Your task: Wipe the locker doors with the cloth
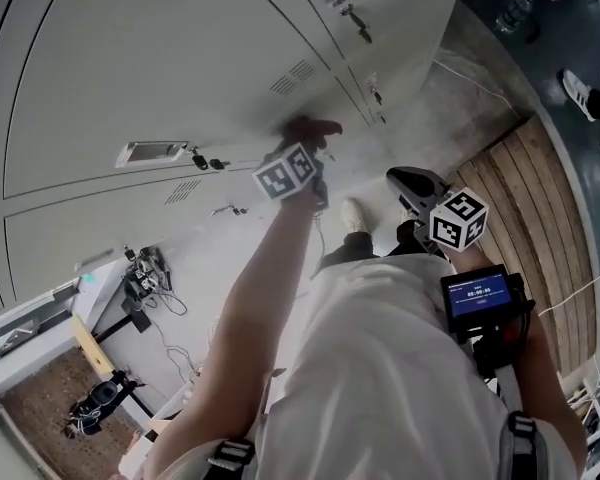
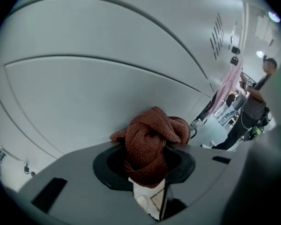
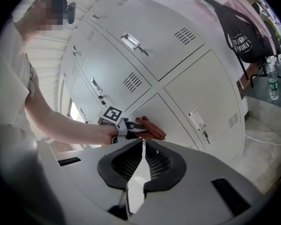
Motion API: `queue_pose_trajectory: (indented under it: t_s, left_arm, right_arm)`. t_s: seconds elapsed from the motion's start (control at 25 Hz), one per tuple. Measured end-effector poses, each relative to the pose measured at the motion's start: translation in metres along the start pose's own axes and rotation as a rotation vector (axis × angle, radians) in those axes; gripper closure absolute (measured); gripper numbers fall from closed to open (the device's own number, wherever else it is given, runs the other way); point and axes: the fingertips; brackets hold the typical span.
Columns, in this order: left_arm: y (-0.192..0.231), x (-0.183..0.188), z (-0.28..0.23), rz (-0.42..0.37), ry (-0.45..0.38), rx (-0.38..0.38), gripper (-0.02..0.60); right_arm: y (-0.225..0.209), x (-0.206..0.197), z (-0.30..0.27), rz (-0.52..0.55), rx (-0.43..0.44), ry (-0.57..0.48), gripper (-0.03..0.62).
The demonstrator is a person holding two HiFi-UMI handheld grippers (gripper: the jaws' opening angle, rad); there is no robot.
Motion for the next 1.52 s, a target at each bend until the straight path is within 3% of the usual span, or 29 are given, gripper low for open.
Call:
queue_pose_trajectory:
  t_s: [0.12, 0.24, 0.36, 0.44, 0.56, 0.64, 0.76, 0.88, 1.04, 1.28, 1.4, 1.52]
  left_arm:
    - [0.037, -0.013, 0.017, 0.017, -0.021, 0.032, 0.469]
    - [0.079, -0.029, 0.035, 0.045, -0.049, 0.119, 0.469]
    - [0.123, -0.055, 0.049, 0.143, -0.038, 0.208, 0.469]
    - [0.14, -0.073, 0.048, 0.203, -0.001, 0.211, 0.469]
    - [0.137, -0.07, 0.034, 0.201, 0.008, 0.18, 0.469]
    - [0.129, -0.06, 0.024, 0.174, 0.012, 0.208, 0.469]
    - [0.106, -0.052, 0.011, 0.007, 0.022, 0.252, 0.469]
    - [0.06, -0.037, -0.008, -0.167, 0.0, 0.19, 0.469]
    - [0.002, -0.017, -0.041, -0.298, 0.035, 0.114, 0.469]
    - [-0.071, 0.0, -0.086, -0.314, 0.088, -0.01, 0.469]
    - [-0.076, -0.002, -0.099, -0.342, 0.116, 0.03, 0.469]
    - [-0.05, -0.013, -0.091, -0.284, 0.109, 0.094, 0.469]
  right_arm:
    - [0.017, -0.01, -0.015, 0.031, -0.012, 0.025, 0.565]
    - [0.029, -0.019, -0.026, 0.036, -0.02, 0.032, 0.565]
    - [0.033, -0.028, -0.031, 0.021, -0.029, 0.032, 0.565]
    - [0.036, -0.038, -0.033, 0.01, -0.033, 0.036, 0.565]
    - [0.037, -0.052, -0.033, -0.018, -0.042, 0.041, 0.565]
    - [0.038, -0.058, -0.031, -0.037, -0.047, 0.036, 0.565]
    - [0.038, -0.061, -0.025, -0.053, -0.052, 0.026, 0.565]
    - [0.032, -0.061, -0.017, -0.059, -0.061, 0.02, 0.565]
    - [0.017, -0.053, -0.004, -0.065, -0.089, -0.01, 0.565]
    - [-0.004, -0.051, 0.022, -0.102, -0.13, -0.047, 0.565]
    - [-0.008, -0.057, 0.027, -0.128, -0.132, -0.043, 0.565]
    - [0.0, -0.063, 0.021, -0.127, -0.111, -0.024, 0.565]
Point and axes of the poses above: the fingertips, and each gripper's own axes: z backward along the fingers, y to its left, x out of its top, and after that the axes turned 12 degrees about y, right-handed
